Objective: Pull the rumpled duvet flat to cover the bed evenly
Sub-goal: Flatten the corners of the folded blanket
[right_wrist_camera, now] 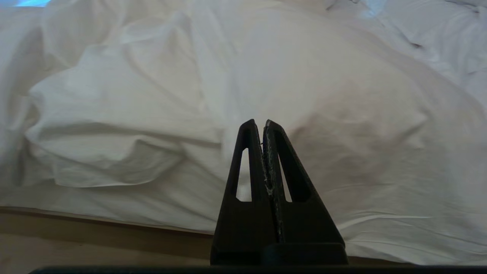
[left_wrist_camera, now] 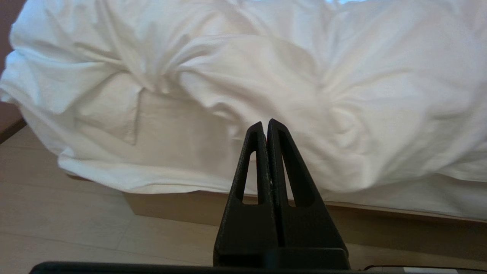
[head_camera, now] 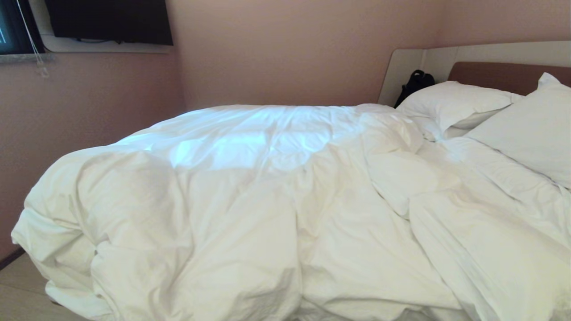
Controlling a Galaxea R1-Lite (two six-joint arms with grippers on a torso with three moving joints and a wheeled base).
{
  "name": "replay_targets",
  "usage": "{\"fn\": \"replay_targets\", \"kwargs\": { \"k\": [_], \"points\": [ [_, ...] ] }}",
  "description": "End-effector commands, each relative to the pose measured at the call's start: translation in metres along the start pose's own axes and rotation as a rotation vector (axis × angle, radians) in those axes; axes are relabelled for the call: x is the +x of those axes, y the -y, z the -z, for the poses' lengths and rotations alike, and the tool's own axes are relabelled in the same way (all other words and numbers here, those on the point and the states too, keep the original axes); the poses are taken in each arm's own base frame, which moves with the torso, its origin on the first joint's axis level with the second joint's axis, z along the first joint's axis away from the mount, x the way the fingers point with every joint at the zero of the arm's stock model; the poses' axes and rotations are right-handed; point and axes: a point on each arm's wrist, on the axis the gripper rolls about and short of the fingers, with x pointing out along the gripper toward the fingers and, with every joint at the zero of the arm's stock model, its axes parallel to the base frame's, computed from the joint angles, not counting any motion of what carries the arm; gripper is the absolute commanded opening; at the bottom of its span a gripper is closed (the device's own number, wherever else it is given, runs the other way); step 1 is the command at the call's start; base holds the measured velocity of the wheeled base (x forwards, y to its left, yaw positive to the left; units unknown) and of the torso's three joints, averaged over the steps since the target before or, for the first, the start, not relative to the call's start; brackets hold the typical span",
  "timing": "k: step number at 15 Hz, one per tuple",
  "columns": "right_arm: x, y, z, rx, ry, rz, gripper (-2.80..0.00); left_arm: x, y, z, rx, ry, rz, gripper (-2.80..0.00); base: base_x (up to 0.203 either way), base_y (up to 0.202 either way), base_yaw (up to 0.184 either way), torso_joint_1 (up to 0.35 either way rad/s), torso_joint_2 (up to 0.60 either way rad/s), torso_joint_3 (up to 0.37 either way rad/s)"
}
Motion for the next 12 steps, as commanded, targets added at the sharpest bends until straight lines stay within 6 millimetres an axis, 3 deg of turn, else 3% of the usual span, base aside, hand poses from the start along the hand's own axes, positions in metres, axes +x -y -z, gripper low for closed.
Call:
{"fn": "replay_targets", "kwargs": {
  "k": [1,6,12],
  "points": [
    [0.0001,0.0000,0.0000,-0.001,-0.002,-0.001,-2.80,0.0000,0.0000,0.0000,0.000,-0.001,-0.001,-2.80,0.000,-0.192,0.000,0.002,0.00,0.006],
    [0.0001,0.0000,0.0000,-0.001,-0.002,-0.001,-2.80,0.0000,0.0000,0.0000,-0.002,-0.001,0.001,-2.80,0.000,-0.150,-0.001,0.002,0.00,0.001],
    [0.0001,0.0000,0.0000,-0.001,-0.002,-0.001,-2.80,0.0002,0.0000,0.0004,-0.005,-0.003,0.000,-2.80,0.000,0.000,0.000,0.000,0.00,0.000]
  ]
}}
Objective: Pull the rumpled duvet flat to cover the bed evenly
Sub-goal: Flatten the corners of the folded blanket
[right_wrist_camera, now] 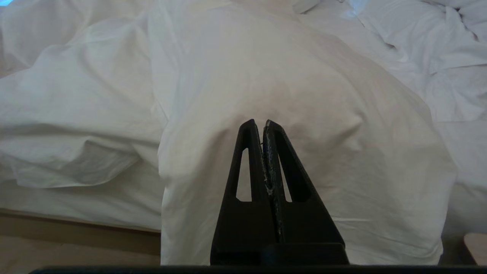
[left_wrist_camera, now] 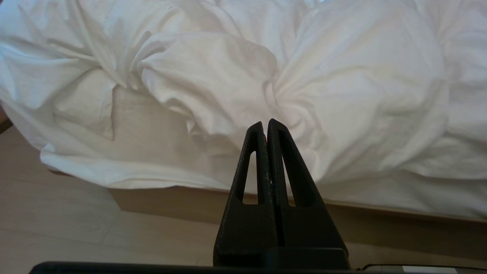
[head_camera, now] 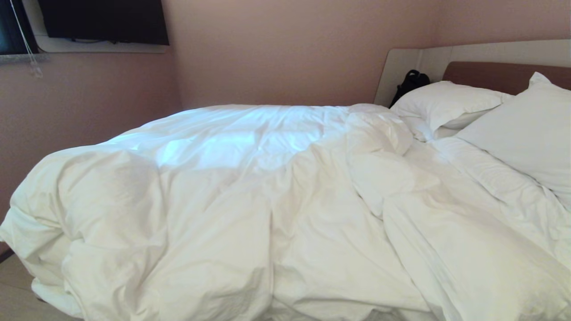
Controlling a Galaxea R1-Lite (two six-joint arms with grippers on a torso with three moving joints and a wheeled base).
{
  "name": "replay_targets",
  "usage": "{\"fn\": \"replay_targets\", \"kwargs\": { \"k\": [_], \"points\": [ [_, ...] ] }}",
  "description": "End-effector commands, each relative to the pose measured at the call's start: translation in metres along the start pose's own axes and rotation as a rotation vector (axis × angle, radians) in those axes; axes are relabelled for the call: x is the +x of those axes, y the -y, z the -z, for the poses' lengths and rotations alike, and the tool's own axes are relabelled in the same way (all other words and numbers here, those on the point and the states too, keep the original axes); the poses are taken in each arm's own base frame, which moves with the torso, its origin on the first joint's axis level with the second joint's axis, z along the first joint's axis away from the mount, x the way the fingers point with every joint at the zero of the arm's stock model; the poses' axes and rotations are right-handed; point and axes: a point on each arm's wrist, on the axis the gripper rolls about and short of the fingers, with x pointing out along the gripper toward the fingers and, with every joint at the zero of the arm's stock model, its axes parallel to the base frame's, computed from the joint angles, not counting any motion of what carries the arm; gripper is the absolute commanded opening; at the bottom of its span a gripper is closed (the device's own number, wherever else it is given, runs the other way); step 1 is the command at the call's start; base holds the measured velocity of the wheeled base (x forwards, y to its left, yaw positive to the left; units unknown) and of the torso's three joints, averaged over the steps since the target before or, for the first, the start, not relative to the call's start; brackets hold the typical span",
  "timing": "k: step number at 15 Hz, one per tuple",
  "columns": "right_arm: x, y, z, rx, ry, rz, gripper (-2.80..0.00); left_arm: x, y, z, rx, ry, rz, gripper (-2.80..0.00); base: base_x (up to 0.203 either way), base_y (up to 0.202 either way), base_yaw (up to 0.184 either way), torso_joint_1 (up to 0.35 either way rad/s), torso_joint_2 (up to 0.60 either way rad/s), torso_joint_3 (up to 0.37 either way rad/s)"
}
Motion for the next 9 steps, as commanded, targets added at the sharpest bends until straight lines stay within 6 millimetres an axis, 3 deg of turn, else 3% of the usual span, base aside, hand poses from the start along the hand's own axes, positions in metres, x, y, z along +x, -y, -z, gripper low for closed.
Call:
{"fn": "replay_targets", "kwargs": {
  "k": [1,5,9],
  "points": [
    [0.0001,0.0000,0.0000,0.001,-0.001,-0.001,-2.80,0.0001,0.0000,0.0001,0.000,-0.001,-0.001,-2.80,-0.140,0.000,0.001,0.016,0.01,-0.002],
    [0.0001,0.0000,0.0000,0.000,-0.001,-0.001,-2.80,0.0000,0.0000,0.0001,-0.002,0.000,-0.001,-2.80,-0.161,-0.038,0.000,-0.002,0.00,0.004],
    [0.0001,0.0000,0.0000,0.000,-0.001,-0.001,-2.80,-0.0001,0.0000,-0.0003,0.002,0.000,0.001,-2.80,0.000,0.000,0.000,0.000,0.00,0.000]
  ]
}}
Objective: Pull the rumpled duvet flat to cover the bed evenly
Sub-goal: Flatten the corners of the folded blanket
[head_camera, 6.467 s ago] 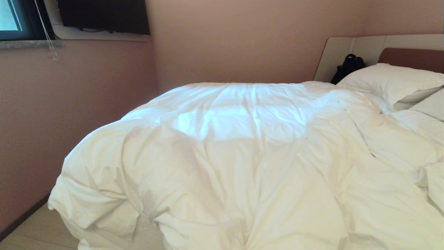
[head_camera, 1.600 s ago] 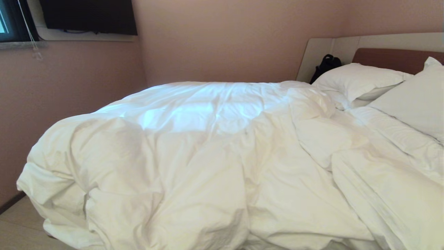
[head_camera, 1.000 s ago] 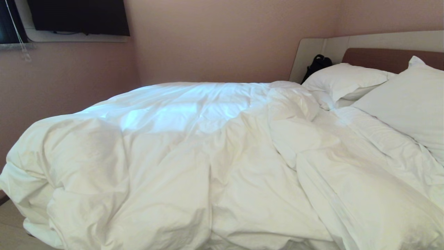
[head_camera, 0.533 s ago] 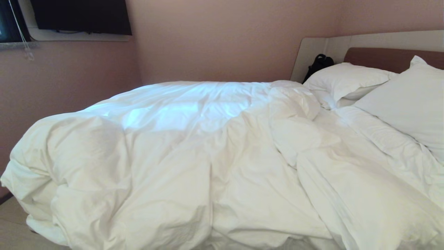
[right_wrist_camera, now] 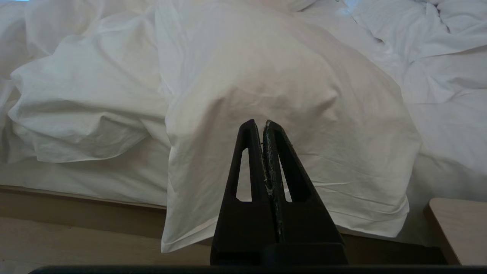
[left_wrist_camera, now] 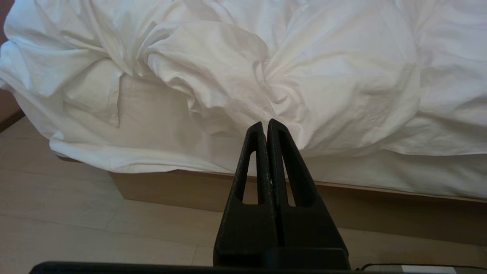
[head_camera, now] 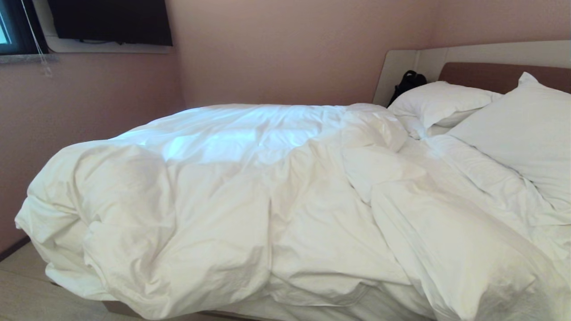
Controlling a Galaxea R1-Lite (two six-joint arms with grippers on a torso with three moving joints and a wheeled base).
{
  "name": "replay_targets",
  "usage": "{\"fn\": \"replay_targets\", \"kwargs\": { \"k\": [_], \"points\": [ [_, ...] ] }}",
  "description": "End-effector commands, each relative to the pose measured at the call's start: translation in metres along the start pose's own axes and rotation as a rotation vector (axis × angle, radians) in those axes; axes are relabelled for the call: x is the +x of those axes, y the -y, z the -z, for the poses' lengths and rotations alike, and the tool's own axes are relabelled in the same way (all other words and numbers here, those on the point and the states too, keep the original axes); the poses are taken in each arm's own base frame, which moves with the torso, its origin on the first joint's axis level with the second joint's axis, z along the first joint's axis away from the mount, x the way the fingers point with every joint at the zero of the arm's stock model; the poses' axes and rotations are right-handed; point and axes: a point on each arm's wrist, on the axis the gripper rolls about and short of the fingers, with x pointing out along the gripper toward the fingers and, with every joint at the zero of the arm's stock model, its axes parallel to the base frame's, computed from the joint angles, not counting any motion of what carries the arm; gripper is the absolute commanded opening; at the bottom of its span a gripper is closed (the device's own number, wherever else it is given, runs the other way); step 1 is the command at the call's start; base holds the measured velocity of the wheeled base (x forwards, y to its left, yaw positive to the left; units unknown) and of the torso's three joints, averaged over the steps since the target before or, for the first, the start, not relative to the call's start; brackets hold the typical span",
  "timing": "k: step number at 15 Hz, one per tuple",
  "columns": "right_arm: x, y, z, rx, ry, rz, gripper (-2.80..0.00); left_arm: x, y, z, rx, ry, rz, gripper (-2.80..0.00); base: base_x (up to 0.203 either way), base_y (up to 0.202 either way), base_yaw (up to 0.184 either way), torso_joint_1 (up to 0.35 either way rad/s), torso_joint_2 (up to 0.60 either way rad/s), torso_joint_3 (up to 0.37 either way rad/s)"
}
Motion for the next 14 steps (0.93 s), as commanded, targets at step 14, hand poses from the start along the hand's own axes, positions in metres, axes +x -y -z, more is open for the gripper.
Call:
{"fn": "replay_targets", "kwargs": {
  "k": [14],
  "points": [
    [0.0001,0.0000,0.0000,0.000,-0.002,-0.001,-2.80,-0.0001,0.0000,-0.0004,-0.003,0.001,0.001,-2.80,-0.001,-0.075,0.000,0.002,0.00,0.001]
  ]
}}
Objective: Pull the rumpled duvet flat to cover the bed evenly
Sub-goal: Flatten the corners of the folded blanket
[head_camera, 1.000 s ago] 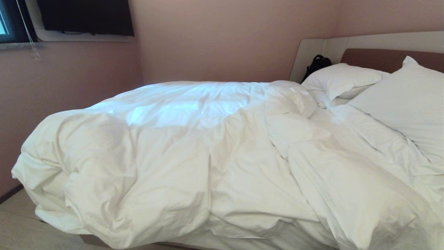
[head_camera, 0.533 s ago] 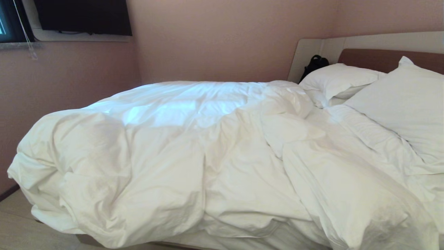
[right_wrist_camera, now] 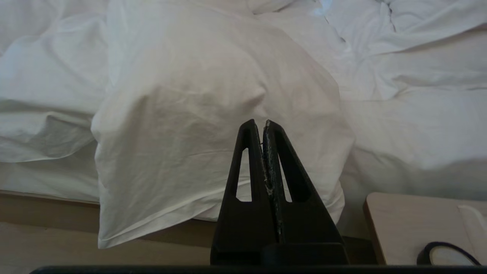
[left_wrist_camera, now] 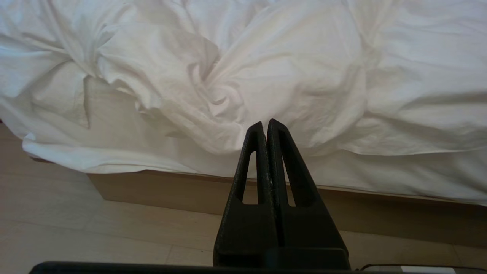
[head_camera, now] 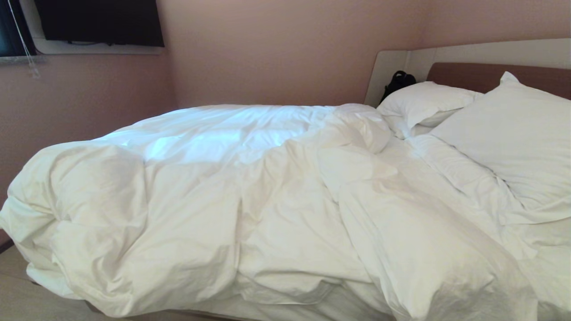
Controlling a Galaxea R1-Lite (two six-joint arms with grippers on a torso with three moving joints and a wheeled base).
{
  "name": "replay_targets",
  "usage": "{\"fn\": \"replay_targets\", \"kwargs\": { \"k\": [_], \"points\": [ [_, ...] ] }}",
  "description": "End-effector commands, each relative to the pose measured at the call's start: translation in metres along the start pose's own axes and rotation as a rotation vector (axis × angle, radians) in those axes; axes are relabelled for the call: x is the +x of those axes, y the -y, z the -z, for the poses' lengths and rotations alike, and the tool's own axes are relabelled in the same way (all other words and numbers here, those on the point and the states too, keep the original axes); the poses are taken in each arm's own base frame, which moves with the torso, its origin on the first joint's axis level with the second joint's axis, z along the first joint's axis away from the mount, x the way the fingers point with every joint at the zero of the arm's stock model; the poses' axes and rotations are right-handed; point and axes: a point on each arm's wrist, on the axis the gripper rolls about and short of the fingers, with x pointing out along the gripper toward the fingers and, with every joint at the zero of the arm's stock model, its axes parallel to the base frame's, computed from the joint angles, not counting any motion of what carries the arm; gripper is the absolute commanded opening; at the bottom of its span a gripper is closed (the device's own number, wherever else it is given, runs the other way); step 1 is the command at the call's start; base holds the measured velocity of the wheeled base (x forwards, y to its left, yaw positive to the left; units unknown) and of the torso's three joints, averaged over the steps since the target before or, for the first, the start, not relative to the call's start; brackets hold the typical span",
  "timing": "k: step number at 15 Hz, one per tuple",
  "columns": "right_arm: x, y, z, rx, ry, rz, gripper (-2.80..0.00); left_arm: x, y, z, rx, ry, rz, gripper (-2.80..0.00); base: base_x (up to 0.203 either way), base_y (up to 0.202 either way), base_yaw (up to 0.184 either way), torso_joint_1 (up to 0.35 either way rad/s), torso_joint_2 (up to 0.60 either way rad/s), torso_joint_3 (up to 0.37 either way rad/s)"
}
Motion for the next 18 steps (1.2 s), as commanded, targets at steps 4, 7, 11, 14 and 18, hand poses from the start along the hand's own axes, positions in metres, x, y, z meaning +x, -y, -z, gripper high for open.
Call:
{"fn": "replay_targets", "kwargs": {
  "k": [4,7,11,14,18],
  "points": [
    [0.000,0.000,0.000,0.000,-0.002,-0.001,-2.80,0.000,0.000,0.000,0.000,0.000,-0.001,-2.80,0.000,0.000,0.000,0.000,0.00,0.000],
    [0.000,0.000,0.000,-0.005,-0.003,-0.002,-2.80,0.000,0.000,0.000,0.000,0.000,0.000,-2.80,0.000,0.000,0.000,0.000,0.00,0.000],
    [0.000,0.000,0.000,0.003,-0.002,-0.001,-2.80,0.000,0.000,0.000,0.000,0.000,0.000,-2.80,0.000,0.000,0.000,0.000,0.00,0.000],
    [0.000,0.000,0.000,-0.007,-0.003,0.002,-2.80,0.000,0.000,0.000,0.000,0.000,-0.002,-2.80,0.000,0.000,0.000,0.000,0.00,0.000],
    [-0.010,0.000,-0.026,-0.006,0.014,-0.018,-2.80,0.000,0.000,0.000,0.000,-0.001,0.000,-2.80,0.000,0.000,0.000,0.000,0.00,0.000]
  ]
}}
